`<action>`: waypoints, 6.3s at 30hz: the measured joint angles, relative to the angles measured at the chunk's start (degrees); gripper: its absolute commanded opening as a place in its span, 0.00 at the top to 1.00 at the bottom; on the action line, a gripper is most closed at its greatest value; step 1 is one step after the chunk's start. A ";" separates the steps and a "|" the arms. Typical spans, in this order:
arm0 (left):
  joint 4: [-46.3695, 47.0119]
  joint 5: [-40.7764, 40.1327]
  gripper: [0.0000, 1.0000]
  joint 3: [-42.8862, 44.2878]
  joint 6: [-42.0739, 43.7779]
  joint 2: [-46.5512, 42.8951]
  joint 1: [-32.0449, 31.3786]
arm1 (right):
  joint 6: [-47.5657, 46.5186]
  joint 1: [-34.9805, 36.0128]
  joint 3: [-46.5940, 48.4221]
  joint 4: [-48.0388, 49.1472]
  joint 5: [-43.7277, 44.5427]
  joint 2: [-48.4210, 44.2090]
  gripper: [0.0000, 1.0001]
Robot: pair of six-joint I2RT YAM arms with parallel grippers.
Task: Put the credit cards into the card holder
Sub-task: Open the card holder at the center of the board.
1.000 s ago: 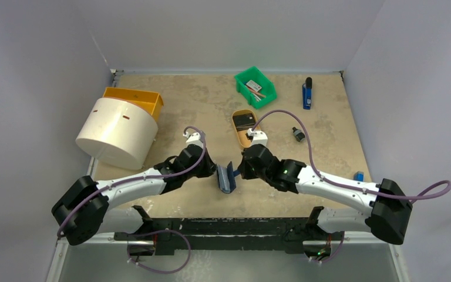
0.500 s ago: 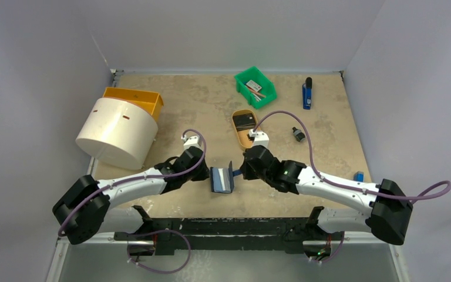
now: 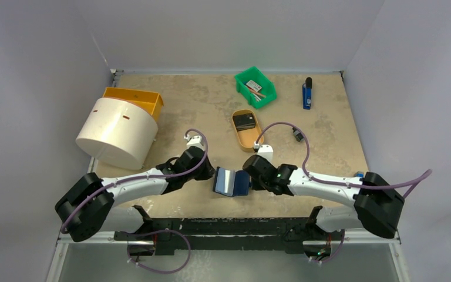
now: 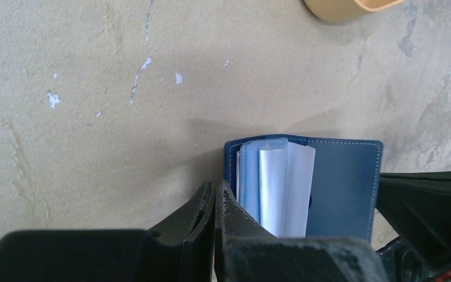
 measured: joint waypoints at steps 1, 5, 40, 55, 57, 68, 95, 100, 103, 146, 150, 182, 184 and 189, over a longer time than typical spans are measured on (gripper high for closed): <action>0.39 0.31 0.97 0.00 -0.02 0.00 0.00 | 0.33 0.00 -0.24 -0.22 0.09 0.52 1.00; 1.46 0.85 0.87 0.00 -0.04 0.17 0.00 | 1.49 -0.04 -0.74 -1.29 0.59 2.10 1.00; 6.38 4.15 0.40 -1.57 -1.90 -5.60 0.00 | 2.95 -0.15 -1.57 -1.27 0.94 2.97 1.00; 11.65 11.69 0.38 -1.73 -1.42 -0.59 -0.76 | 2.75 -0.15 -1.57 -0.79 0.94 1.20 1.00; 11.63 11.78 0.37 -1.31 -1.40 -0.09 -0.98 | 2.45 -0.15 -1.57 -0.52 0.96 -0.59 1.00; 12.20 11.45 0.37 4.37 0.04 4.35 -3.63 | 0.72 -0.15 -1.40 0.90 1.05 -4.31 1.00; 9.68 8.41 0.37 6.32 1.55 8.92 -4.46 | -1.64 -0.15 -1.27 5.42 -1.14 -11.32 1.00; 9.35 7.63 0.39 6.69 1.55 8.92 -4.61 | -1.92 -0.15 -1.27 5.90 -1.73 -11.41 1.00; 8.85 7.32 0.46 6.69 1.55 8.90 -4.61 | -2.01 -0.15 -1.27 6.03 -1.88 -11.41 1.00; 0.98 -2.27 1.00 5.11 2.58 5.79 -4.87 | -2.43 -0.20 1.38 -0.26 -6.45 -18.12 0.64; 0.63 -2.86 1.00 5.11 2.45 4.83 -4.87 | -4.68 -0.20 4.50 5.53 -11.54 -13.94 0.70; 0.81 -4.33 1.00 3.61 1.05 4.17 -4.87 | -3.30 -2.89 1.49 10.73 -16.63 2.32 0.57; 0.85 -4.42 1.00 3.41 1.03 4.17 -4.87 | -2.99 -2.89 0.90 10.75 -16.63 1.90 0.57; 0.90 -4.44 1.00 3.34 1.03 4.17 -4.87 | -2.64 -2.89 0.74 11.02 -16.63 1.62 0.56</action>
